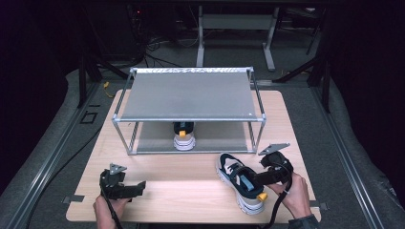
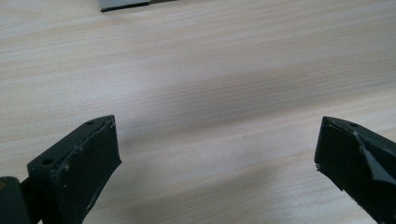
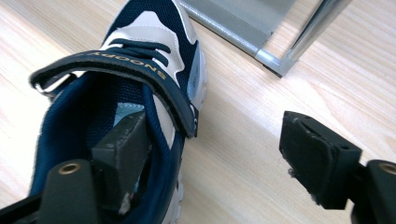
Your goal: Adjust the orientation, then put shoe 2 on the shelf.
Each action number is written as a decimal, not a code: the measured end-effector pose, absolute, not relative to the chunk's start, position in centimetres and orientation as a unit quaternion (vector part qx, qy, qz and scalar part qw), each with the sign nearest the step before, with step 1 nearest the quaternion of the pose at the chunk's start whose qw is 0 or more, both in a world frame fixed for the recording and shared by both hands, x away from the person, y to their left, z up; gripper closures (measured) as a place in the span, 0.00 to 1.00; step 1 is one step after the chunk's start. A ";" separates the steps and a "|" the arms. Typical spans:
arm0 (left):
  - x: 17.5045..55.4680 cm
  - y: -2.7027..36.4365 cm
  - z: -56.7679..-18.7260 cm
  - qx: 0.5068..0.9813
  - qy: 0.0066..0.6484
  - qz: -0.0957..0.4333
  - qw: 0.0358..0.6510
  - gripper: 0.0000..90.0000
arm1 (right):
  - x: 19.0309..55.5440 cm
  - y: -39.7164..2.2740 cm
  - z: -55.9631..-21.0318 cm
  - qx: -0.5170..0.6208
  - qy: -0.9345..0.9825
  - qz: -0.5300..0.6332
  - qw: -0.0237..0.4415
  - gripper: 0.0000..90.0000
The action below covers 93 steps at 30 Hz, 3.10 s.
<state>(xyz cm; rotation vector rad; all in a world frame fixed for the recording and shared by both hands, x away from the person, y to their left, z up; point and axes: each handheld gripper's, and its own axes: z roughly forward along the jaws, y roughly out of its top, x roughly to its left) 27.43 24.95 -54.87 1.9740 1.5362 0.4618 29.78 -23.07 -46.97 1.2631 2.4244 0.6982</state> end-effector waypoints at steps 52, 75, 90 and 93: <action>27.4 24.5 -55.3 0.742 0.578 0.173 0.292 0.00 | 26.8 -18.5 -51.0 0.491 0.839 0.198 0.121 0.17; 27.1 24.8 -54.7 0.742 0.575 0.178 0.294 0.00 | 25.3 -19.2 -50.5 0.473 0.831 0.254 0.146 0.28; 26.9 24.9 -54.2 0.738 0.575 0.184 0.301 0.00 | 26.8 -18.0 -47.6 0.455 0.831 0.267 0.177 0.27; 26.9 24.9 -54.1 0.738 0.573 0.186 0.303 0.00 | 27.4 -17.6 -47.1 0.453 0.830 0.271 0.181 0.27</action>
